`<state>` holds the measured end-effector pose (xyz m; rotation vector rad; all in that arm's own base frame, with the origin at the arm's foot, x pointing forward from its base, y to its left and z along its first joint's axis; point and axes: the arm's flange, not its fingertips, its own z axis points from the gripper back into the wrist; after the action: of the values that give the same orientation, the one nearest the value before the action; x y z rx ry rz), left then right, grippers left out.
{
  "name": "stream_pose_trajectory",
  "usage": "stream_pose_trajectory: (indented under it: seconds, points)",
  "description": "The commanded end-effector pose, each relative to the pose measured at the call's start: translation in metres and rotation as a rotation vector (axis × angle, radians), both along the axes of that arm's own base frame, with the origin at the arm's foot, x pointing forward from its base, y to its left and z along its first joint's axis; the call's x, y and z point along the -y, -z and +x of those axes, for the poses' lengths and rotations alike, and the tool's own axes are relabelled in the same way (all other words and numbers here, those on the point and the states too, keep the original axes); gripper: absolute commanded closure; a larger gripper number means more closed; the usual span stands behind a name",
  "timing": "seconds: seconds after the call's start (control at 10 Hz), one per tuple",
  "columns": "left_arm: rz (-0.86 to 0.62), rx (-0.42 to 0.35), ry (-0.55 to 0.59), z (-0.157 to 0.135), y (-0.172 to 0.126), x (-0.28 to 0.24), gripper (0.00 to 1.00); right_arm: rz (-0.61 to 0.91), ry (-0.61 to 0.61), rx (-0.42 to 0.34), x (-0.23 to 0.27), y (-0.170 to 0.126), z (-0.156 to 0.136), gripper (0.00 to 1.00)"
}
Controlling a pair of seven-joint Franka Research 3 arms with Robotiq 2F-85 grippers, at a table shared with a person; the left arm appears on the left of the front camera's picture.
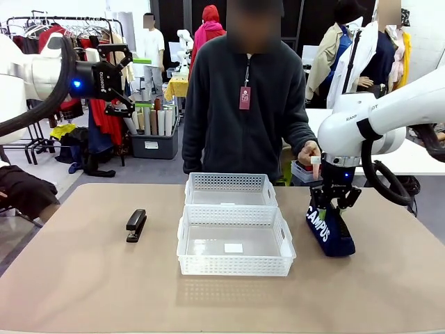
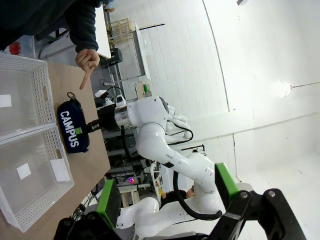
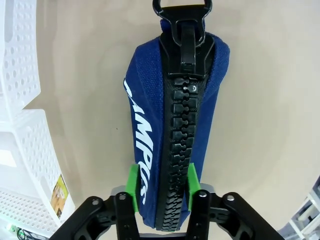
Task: Distribute items into two baskets.
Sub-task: Pick up the Pencil pouch that the person points to.
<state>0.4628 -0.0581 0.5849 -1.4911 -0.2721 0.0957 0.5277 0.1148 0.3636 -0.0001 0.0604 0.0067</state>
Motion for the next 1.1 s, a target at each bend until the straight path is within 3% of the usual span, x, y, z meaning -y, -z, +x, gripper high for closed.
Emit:
stream_pose_trajectory:
  seconds: [0.0,0.4,0.6,1.0]
  points:
    - [-0.005,-0.002,0.002,-0.001,-0.002,0.0,0.0,-0.034,0.026,0.029,0.002,0.0,0.0,1.0]
    - [-0.005,-0.002,0.002,-0.001,-0.002,0.0,0.0,-0.033,0.033,0.039,0.007,-0.013,-0.001,1.0]
    - [-0.005,-0.002,0.002,-0.001,-0.002,0.0,0.0,-0.018,0.045,0.051,0.01,-0.033,-0.003,1.0]
    - [-0.005,-0.002,0.002,-0.001,-0.002,0.0,0.0,0.042,0.156,0.111,0.017,-0.114,-0.009,1.0]
